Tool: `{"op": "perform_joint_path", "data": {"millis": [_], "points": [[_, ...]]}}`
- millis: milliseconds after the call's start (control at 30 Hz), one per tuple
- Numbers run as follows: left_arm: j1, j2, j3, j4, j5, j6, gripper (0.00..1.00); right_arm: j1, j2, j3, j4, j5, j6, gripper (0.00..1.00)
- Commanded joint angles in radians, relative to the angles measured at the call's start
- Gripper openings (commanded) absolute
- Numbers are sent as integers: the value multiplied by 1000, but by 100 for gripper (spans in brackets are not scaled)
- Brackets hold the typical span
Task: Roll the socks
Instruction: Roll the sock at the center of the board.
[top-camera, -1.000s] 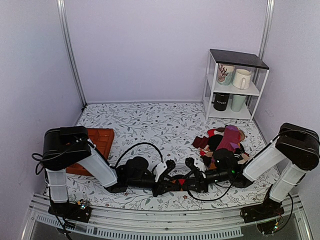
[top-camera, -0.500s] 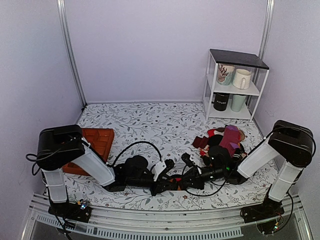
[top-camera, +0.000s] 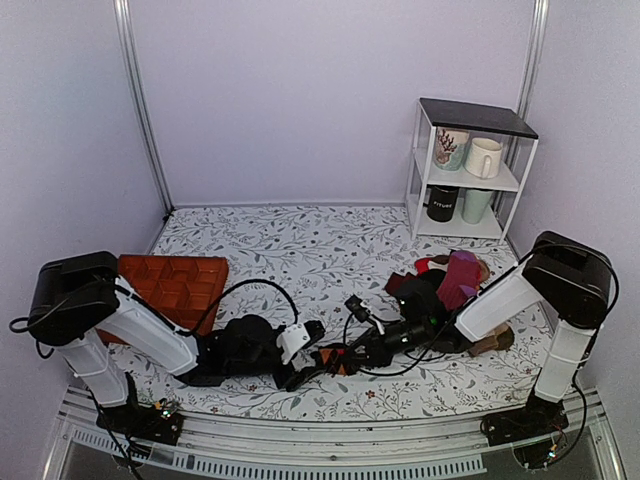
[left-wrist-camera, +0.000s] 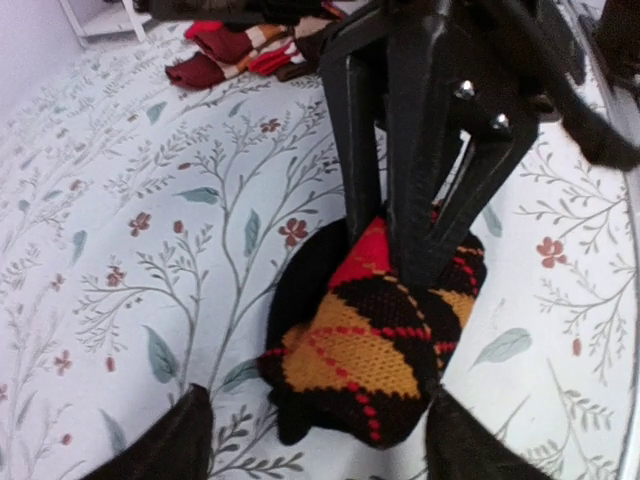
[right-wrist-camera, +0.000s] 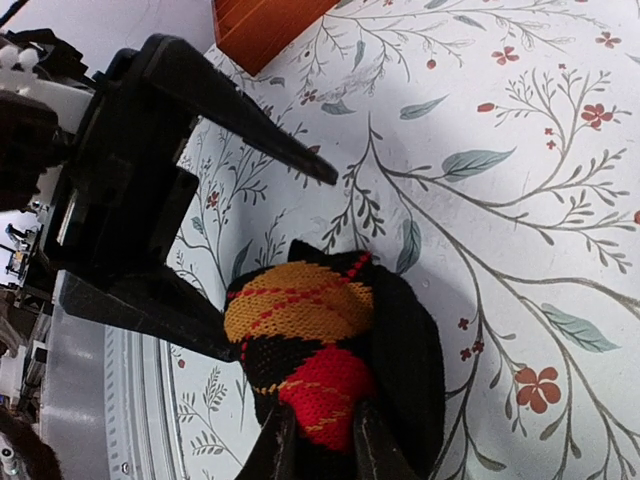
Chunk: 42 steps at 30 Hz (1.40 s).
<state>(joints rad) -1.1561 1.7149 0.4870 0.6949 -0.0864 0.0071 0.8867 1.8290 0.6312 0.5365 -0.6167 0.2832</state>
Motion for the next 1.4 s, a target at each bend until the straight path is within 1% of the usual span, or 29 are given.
{"op": "perform_joint_path", "data": {"millis": [0,33,67,167,367,533,700,800,833,867,900,967,1000,1033,1100,1133,1167,1200,1233,1367], "points": [[-13,-59,-51,100,-77,116,93,-6,93,-30,-372,62,35,8],[-20,-65,-65,140,-83,130,99,-7,93,-22,-394,57,43,8],[-22,-69,-78,167,-80,145,99,-9,94,-11,-413,48,47,8],[-21,-59,-92,226,-43,180,99,-25,115,30,-485,17,62,8],[-21,1,-54,238,44,224,100,-36,149,90,-613,-9,65,8],[6,68,-29,258,117,205,99,-38,160,119,-669,-10,70,8],[40,94,-87,416,189,169,100,-38,169,129,-690,-13,68,8],[48,100,-65,400,222,171,100,-38,173,130,-699,-15,67,8],[52,106,-57,395,232,173,97,-38,173,130,-703,-14,67,8],[55,113,-48,393,243,175,92,-37,172,131,-706,-13,66,8],[58,121,-40,391,250,172,81,-38,173,131,-708,-12,65,8],[66,131,-23,375,261,162,22,-38,173,130,-711,-13,63,8],[68,134,-17,371,265,157,13,-37,172,131,-710,-15,65,8],[69,137,-15,366,275,157,21,-38,173,130,-711,-15,65,8],[74,139,-16,364,289,154,52,-38,171,130,-714,-16,63,8],[77,140,-15,364,292,152,62,-38,171,131,-716,-15,62,8],[79,141,-14,360,291,152,77,-38,173,131,-717,-14,61,8],[80,143,-13,359,289,151,94,-38,175,132,-719,-15,59,8],[83,144,-13,359,290,150,99,-39,179,134,-720,-16,57,8],[95,160,-11,358,309,146,100,-38,188,140,-724,-18,54,8]]}}
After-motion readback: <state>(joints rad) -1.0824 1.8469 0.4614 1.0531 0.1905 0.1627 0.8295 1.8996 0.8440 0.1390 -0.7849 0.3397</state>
